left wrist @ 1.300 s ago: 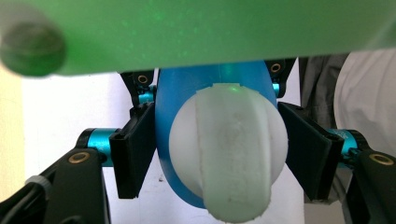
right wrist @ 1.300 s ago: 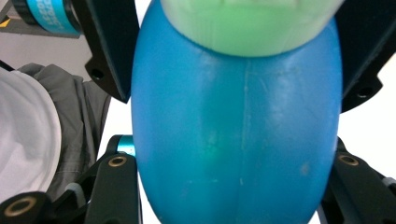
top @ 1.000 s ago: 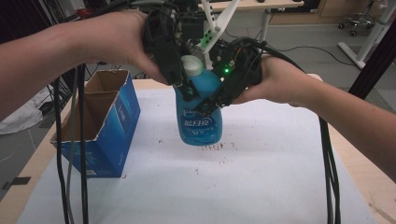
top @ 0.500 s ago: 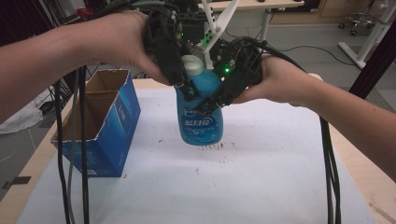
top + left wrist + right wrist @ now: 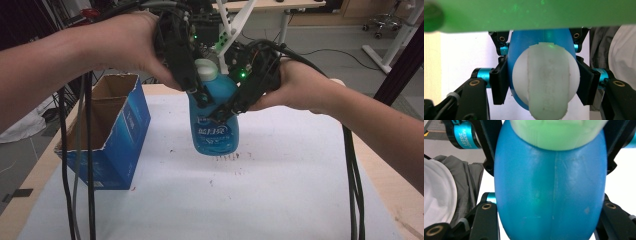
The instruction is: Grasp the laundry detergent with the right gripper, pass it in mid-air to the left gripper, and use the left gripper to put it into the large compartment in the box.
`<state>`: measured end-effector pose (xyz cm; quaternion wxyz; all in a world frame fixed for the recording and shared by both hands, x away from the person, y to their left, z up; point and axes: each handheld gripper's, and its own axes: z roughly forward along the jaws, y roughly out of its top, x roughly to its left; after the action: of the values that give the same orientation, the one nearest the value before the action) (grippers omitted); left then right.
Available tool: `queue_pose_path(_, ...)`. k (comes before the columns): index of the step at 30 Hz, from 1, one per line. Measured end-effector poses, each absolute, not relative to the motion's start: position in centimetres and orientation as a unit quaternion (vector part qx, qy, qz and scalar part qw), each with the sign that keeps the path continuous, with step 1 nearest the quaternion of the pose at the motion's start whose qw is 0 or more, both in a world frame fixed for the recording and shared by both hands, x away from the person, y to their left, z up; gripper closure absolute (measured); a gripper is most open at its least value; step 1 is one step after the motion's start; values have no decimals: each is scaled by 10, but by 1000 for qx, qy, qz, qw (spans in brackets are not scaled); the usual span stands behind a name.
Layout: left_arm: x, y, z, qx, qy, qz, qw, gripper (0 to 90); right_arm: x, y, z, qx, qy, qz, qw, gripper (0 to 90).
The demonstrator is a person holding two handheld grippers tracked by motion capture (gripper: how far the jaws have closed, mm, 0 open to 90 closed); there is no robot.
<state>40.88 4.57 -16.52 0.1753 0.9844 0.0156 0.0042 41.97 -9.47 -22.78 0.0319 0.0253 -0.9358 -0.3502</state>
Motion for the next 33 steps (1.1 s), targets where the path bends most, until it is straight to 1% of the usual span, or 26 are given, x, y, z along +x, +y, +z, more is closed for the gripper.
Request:
queue_pose_path(11,408,48,-170,984,24,-6,178,384,419,-92,-232,28,-936,-348,44,435)
queue_pose_path(12,408,48,-171,984,25,-7,175,384,419,-92,-233,27,-936,-349,47,418)
queue_pose_path(13,407,48,-172,984,27,-7,174,384,419,-92,-234,26,-935,-350,49,381)
queue_pose_path(14,407,49,-173,984,27,-6,174,384,418,-91,-235,23,-935,-352,50,316)
queue_pose_path(16,407,50,-175,986,29,-6,167,384,417,-91,-237,13,-936,-349,43,223)
queue_pose_path(18,407,51,-177,986,31,-6,163,384,418,-93,-238,12,-935,-350,55,222)
queue_pose_path(19,408,52,-177,986,31,-6,161,385,418,-95,-238,8,-936,-347,65,203)
queue_pose_path(20,407,53,-177,986,35,-7,164,384,419,-96,-239,1,-937,-344,63,148)
queue_pose_path(21,407,54,-177,986,36,-6,165,384,421,-98,-239,-6,-939,-340,57,131)
queue_pose_path(22,408,55,-176,986,38,-6,165,384,422,-101,-239,-14,-938,-340,62,131)
queue_pose_path(26,408,63,-173,985,53,-3,165,384,430,-115,-240,-43,-941,-333,53,131)
queue_pose_path(33,410,83,-162,979,100,2,179,384,443,-147,-244,-98,-946,-309,21,131)
